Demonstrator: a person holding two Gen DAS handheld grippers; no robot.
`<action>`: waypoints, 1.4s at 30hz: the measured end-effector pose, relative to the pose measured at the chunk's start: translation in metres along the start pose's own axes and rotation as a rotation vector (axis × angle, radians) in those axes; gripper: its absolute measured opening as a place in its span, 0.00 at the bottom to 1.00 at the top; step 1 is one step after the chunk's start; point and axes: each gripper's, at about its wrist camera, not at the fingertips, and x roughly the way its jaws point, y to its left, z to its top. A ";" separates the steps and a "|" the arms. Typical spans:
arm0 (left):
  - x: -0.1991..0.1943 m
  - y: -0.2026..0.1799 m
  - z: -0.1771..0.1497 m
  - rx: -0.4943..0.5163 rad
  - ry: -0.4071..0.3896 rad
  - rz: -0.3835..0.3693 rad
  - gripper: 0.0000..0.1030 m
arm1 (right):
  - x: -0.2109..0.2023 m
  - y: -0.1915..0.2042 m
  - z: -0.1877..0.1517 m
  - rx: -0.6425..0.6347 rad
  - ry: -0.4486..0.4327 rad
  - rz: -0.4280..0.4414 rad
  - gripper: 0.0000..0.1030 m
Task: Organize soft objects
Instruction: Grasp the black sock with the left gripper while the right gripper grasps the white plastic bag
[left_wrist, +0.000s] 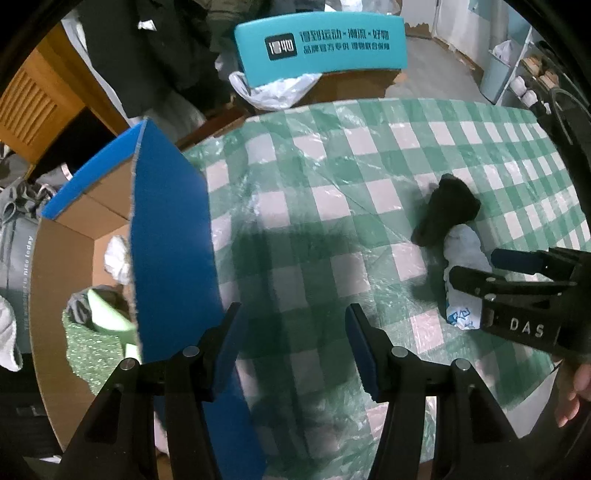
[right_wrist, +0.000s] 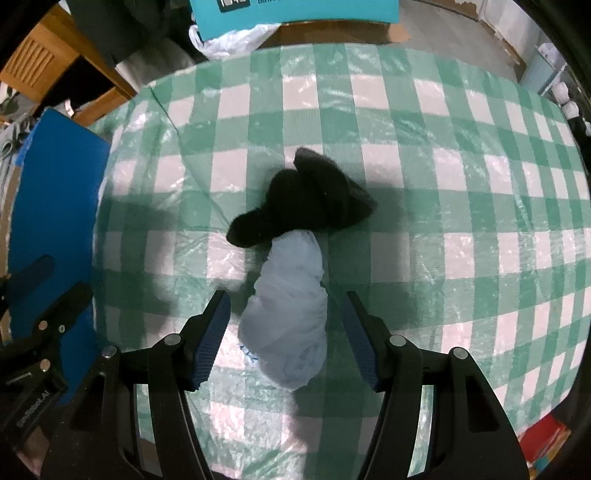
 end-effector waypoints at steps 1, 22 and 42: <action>0.002 -0.002 0.001 0.002 0.004 -0.001 0.55 | 0.003 0.000 -0.001 -0.001 0.006 0.000 0.60; 0.032 -0.061 0.035 0.062 0.034 -0.107 0.67 | -0.026 -0.070 -0.007 0.072 -0.047 -0.004 0.45; 0.071 -0.109 0.076 0.092 0.093 -0.185 0.67 | -0.041 -0.097 0.012 0.167 -0.103 0.030 0.45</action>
